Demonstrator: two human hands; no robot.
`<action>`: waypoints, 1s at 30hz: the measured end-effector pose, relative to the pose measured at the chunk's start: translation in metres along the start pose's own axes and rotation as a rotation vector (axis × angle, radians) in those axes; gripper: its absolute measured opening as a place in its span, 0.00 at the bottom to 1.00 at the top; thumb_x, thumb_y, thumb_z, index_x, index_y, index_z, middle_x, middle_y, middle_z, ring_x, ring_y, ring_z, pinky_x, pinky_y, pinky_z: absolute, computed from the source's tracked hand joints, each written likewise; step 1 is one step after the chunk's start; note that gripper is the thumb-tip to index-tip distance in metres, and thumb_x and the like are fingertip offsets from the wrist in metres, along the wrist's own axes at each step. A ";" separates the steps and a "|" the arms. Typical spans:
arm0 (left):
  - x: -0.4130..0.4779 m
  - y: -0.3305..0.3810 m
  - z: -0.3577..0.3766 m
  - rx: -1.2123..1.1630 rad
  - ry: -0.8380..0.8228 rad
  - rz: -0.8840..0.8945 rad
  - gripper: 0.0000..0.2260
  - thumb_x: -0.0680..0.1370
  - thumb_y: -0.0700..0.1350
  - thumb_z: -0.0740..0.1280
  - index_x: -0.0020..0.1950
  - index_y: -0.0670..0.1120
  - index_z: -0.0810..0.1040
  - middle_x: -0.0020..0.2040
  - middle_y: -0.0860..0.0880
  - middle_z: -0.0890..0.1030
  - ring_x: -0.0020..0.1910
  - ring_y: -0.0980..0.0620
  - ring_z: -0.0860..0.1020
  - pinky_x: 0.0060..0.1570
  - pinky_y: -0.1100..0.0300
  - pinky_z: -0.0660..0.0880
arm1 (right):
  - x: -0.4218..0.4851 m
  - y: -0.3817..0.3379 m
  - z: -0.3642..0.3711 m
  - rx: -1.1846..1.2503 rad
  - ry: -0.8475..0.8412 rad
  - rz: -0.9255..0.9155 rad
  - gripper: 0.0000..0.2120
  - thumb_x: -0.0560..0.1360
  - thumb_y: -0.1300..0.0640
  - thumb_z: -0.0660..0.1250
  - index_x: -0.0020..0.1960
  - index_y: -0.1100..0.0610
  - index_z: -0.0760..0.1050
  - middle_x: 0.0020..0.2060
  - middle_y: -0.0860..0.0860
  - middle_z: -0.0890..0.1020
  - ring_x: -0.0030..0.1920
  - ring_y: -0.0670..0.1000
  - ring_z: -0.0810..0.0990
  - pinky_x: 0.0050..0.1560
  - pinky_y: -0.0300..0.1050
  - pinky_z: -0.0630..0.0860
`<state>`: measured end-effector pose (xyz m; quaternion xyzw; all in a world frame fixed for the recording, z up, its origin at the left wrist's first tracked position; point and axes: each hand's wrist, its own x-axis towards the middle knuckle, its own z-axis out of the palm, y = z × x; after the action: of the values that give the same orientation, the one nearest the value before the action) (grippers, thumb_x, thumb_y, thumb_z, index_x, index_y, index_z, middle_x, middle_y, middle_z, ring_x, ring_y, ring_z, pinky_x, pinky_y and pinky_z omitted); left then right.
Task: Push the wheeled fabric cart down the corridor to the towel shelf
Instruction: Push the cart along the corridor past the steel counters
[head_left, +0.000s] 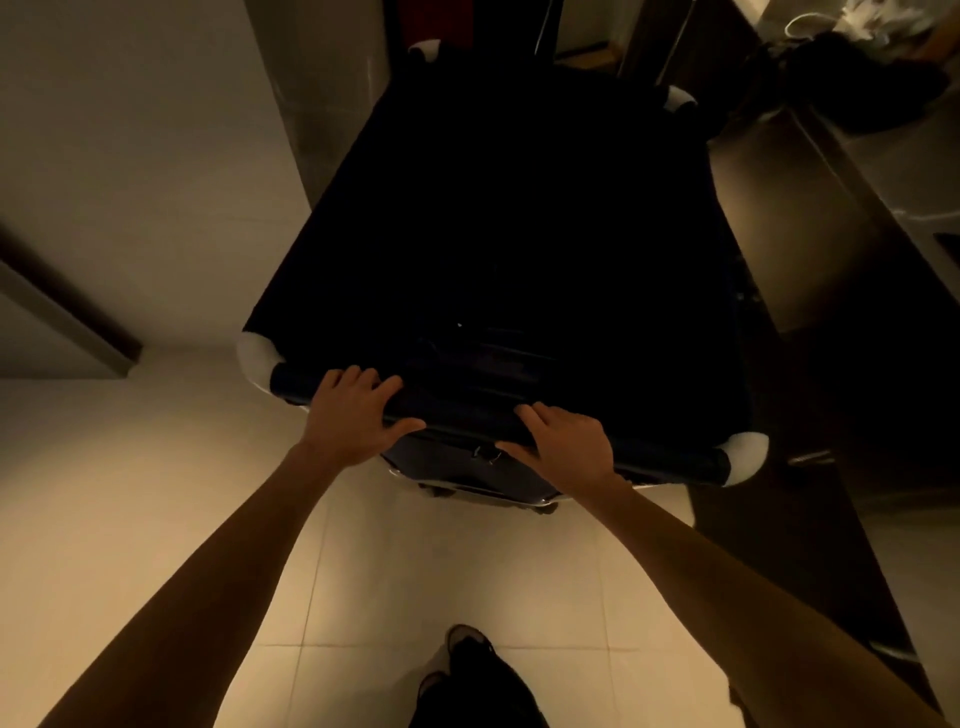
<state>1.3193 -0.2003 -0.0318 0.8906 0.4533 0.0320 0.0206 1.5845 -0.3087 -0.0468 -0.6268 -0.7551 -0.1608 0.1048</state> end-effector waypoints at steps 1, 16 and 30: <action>-0.002 -0.001 0.001 0.005 0.007 -0.001 0.39 0.72 0.73 0.42 0.55 0.44 0.78 0.43 0.40 0.80 0.44 0.40 0.76 0.48 0.48 0.70 | -0.002 -0.002 0.000 0.004 0.020 -0.009 0.25 0.73 0.36 0.60 0.54 0.56 0.77 0.37 0.50 0.81 0.31 0.50 0.79 0.24 0.38 0.69; -0.144 0.024 -0.004 -0.005 0.010 -0.005 0.39 0.72 0.72 0.43 0.57 0.44 0.77 0.46 0.41 0.80 0.47 0.40 0.77 0.53 0.46 0.70 | -0.104 -0.085 -0.045 0.041 0.075 -0.010 0.25 0.74 0.36 0.55 0.55 0.54 0.77 0.40 0.51 0.81 0.35 0.51 0.80 0.27 0.39 0.71; -0.393 0.108 0.000 -0.057 0.108 -0.040 0.36 0.74 0.71 0.44 0.53 0.45 0.77 0.42 0.43 0.78 0.43 0.41 0.75 0.48 0.48 0.69 | -0.303 -0.192 -0.140 0.061 0.042 -0.111 0.21 0.75 0.37 0.56 0.55 0.53 0.71 0.38 0.52 0.80 0.32 0.51 0.79 0.24 0.39 0.70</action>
<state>1.1757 -0.5811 -0.0394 0.8774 0.4703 0.0925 0.0222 1.4480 -0.6691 -0.0471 -0.5768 -0.7910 -0.1566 0.1305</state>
